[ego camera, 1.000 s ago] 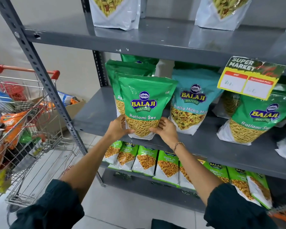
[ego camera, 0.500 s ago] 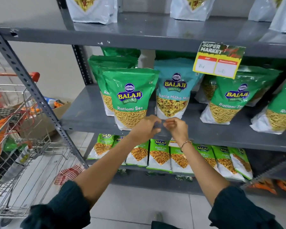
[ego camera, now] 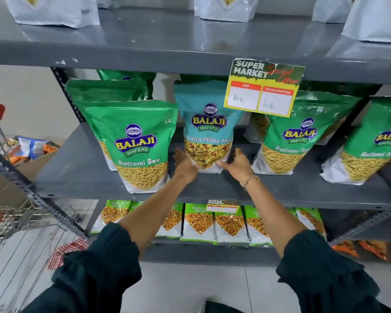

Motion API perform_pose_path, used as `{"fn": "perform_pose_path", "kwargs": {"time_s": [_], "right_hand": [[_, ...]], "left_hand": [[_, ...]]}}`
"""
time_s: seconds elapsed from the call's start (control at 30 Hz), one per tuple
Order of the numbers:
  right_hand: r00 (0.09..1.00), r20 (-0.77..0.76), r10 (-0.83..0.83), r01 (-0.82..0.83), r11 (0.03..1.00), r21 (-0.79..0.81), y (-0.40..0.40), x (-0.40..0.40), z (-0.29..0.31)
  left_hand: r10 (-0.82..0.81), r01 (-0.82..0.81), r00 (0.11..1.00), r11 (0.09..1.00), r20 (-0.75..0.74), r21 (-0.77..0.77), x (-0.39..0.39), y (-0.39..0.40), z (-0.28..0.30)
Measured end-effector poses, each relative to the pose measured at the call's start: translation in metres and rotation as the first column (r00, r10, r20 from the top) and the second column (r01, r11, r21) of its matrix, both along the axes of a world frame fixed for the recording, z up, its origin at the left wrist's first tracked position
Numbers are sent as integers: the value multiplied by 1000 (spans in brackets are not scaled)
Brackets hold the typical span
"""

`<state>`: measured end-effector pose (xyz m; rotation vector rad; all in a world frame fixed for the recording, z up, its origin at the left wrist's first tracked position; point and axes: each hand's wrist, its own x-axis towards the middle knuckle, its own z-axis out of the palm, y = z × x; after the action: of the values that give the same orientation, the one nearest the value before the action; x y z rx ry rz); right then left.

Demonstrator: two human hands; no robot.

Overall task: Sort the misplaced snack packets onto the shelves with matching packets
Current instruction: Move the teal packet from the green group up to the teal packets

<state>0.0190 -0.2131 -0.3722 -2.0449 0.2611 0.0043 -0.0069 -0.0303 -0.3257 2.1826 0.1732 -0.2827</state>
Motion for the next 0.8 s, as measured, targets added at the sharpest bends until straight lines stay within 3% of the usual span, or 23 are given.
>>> {"fn": "perform_pose_path", "kwargs": {"time_s": [0.13,0.27,0.4,0.53,0.8], "right_hand": [[994,40,99,-103,988,112,-1,3,-2],[986,130,103,-128,970,204,5,-8,8],[982,180,51,-98,960,262,2,-20,11],[983,180,29,-78,960,270,-10,-37,13],[975,223,-21,-40,963,266,-15,-90,16]], "left_hand": [[-49,60,994,993,100,-107,0,1,-9],[-8,66,956,980,294,-188,-1,7,-16],[-17,34,971,997,237,-67,7,10,-28],[-30,45,982,996,188,-74,1,7,-31],[-156,168,955,986,253,-24,-42,6,-23]]}}
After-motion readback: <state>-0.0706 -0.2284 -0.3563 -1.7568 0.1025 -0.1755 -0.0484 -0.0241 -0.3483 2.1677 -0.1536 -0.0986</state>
